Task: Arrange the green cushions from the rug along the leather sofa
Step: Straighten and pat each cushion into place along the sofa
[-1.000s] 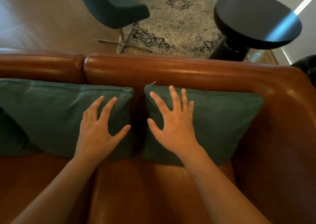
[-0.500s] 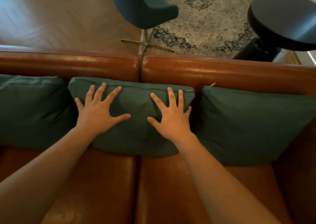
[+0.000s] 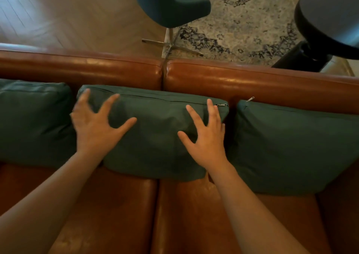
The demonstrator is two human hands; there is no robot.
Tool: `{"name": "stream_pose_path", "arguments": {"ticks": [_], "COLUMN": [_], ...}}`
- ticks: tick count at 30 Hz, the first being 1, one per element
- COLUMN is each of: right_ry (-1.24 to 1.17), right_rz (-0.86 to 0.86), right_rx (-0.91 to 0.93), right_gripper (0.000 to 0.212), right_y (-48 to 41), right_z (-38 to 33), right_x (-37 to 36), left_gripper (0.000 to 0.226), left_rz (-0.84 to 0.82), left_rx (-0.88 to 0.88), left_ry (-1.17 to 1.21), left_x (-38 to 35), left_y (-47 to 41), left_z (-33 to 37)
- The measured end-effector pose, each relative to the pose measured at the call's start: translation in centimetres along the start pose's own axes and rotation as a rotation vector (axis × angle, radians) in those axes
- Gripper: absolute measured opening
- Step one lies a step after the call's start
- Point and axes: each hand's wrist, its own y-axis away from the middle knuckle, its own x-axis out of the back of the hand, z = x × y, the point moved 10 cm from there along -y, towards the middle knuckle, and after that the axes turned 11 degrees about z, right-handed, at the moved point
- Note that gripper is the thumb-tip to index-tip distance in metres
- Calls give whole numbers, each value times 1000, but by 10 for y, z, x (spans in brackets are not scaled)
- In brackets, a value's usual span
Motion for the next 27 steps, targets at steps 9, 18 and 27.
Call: {"name": "stream_pose_path", "arguments": {"ticks": [9, 18, 27], "right_ry": [-45, 210, 353], "right_rz": [-29, 16, -275], "right_rx": [-205, -46, -59], "right_gripper": [96, 78, 71], "right_y": [12, -32, -34], "right_z": [34, -58, -79], "right_x": [-22, -2, -75], "left_gripper": [95, 100, 99], "left_rz": [-231, -123, -429], "left_rx": [289, -386, -431], "left_ry": [172, -150, -266], "left_x": [-34, -3, -46], "left_y": [-8, -50, -57], "left_z": [-45, 14, -13]}}
